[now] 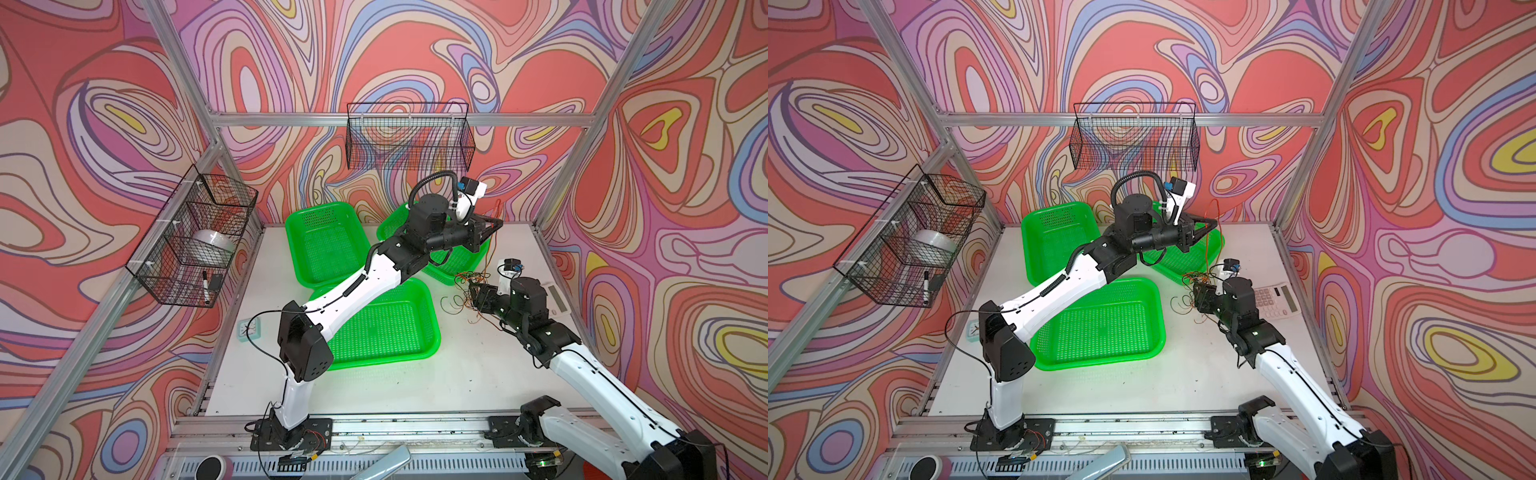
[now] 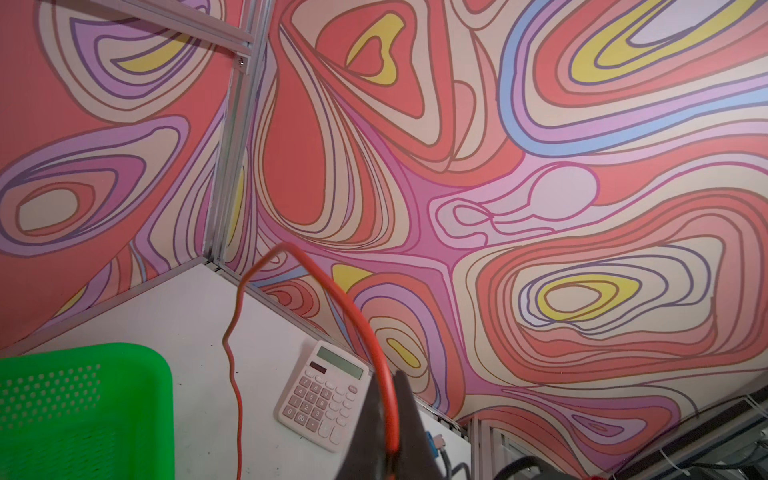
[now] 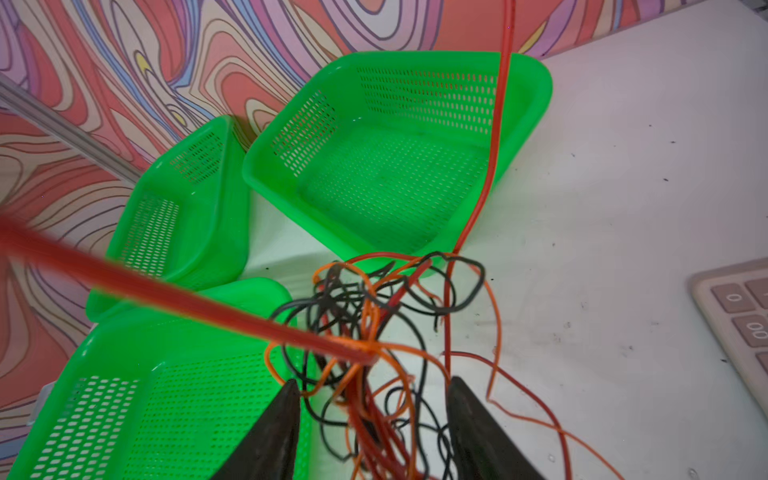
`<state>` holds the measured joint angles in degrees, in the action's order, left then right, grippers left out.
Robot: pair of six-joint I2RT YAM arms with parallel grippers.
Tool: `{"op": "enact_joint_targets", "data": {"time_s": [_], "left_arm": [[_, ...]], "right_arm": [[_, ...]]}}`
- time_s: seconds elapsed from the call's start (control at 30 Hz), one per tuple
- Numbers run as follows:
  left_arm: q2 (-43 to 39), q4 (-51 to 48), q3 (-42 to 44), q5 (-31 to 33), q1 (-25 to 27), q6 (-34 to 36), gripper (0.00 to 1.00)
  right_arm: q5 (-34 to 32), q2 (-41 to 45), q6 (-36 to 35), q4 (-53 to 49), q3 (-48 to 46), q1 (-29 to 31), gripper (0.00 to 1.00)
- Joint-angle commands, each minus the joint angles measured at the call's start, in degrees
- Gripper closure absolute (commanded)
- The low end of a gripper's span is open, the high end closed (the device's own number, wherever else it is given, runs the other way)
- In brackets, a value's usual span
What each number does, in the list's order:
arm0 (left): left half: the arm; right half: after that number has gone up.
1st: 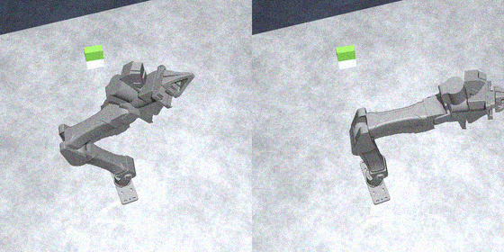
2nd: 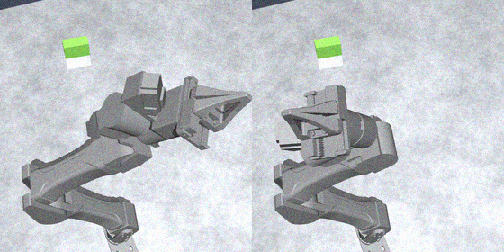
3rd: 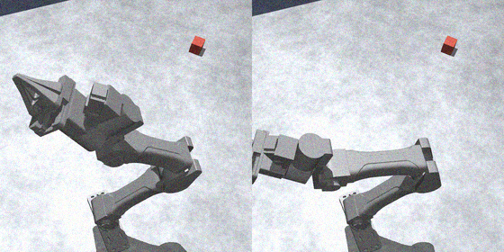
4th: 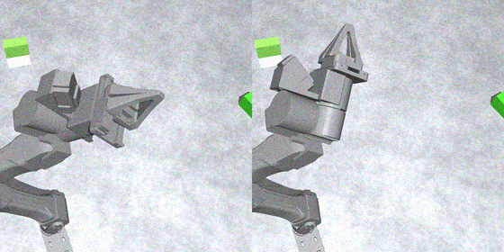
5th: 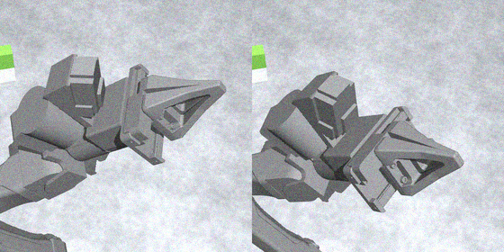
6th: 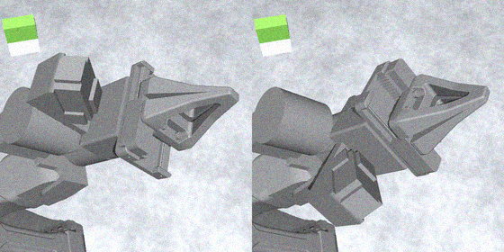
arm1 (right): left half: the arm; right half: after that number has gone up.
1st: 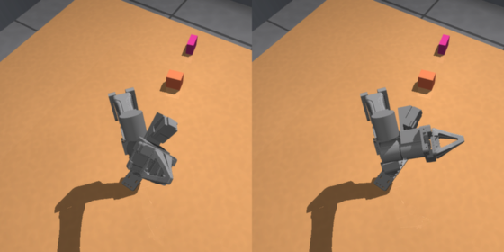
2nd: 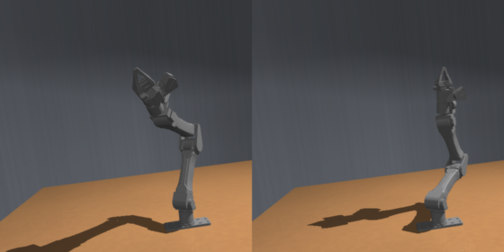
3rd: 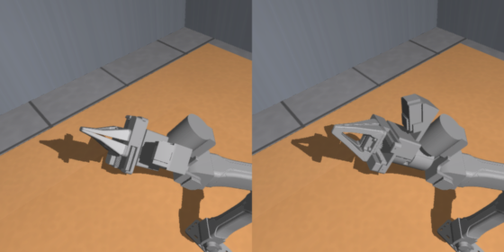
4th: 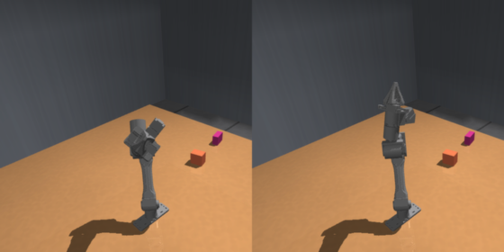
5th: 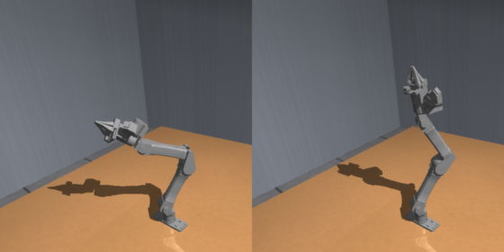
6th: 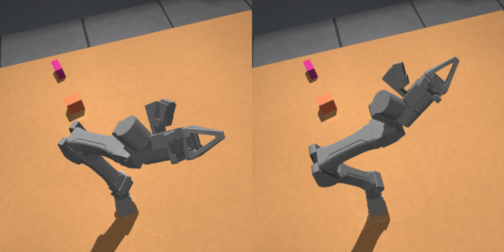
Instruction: Untangle the cables
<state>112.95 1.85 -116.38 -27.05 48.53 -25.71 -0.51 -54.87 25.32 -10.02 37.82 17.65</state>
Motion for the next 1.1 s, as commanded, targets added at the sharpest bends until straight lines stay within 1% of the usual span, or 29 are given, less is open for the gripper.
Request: {"op": "enact_joint_targets", "data": {"time_s": [0.0, 0.03, 0.07, 0.1, 0.17, 0.27, 0.33, 0.43, 0.6, 0.73, 0.93, 1.07], "left_arm": [[-1.3, -1.38, -1.7, -1.69, 1.14, -0.22, 1.0], [-1.56, -1.63, -1.81, -1.77, 1.44, -0.17, 1.0], [-1.78, -1.82, -1.91, -1.78, 1.67, -0.3, 1.0], [-1.98, -1.85, -1.92, -1.71, 1.88, -0.33, 1.0], [-2.29, -2.18, -2.56, -1.52, 2.09, -0.64, 1.0], [-1.84, -3.1, -5.13, -1.48, 2.1, -1.21, 1.0], [-1.44, -3.92, -7.05, -1.47, 2.18, -1.47, 1.0], [-1.07, -5.27, -9.67, -1.41, 2.18, -1.11, 1.0], [-1.22, -7.41, -12.24, -0.46, 2.0, 1.55, 1.0], [-1.54, -9.95, -12.91, -0.78, 0.88, 2.04, 1.0], [-3.53, -11.33, -12.49, -1.41, -2.17, 1.96, 1.0], [-4.8, -12.57, -13.52, -1.59, -3.76, 3.21, 1.0]], "right_arm": [[-3.33, 0.4, 1.67, 2.5, -2.05, -0.32, 0.46], [-2.81, 0.64, 2.38, 3.79, -3.11, -0.41, 0.52], [-1.98, 0.82, 3.04, 5.1, -4.07, -0.54, 0.64], [-0.86, 0.82, 3.22, 6.03, -4.84, -0.51, 0.73], [0.51, 0.14, 3.92, 6.93, -6.41, -0.53, 0.87], [2.35, -1.87, 5.05, 8.52, -8.95, -0.52, 0.97], [4.19, -2.83, 6.18, 10.81, -11.11, -0.6, 1.0], [5.3, -4.33, 8.12, 13.34, -13.75, -0.68, 1.0], [7.51, -5.3, 10.02, 15.9, -16.58, -0.95, 1.0], [5.58, -2.76, 11.47, 13.69, -17.61, -1.42, 1.0], [7.2, -0.42, 14.88, 10.79, -19.73, -5.68, 1.0], [7.4, -0.86, 15.64, 9.55, -20.16, -6.49, 1.0]]}}
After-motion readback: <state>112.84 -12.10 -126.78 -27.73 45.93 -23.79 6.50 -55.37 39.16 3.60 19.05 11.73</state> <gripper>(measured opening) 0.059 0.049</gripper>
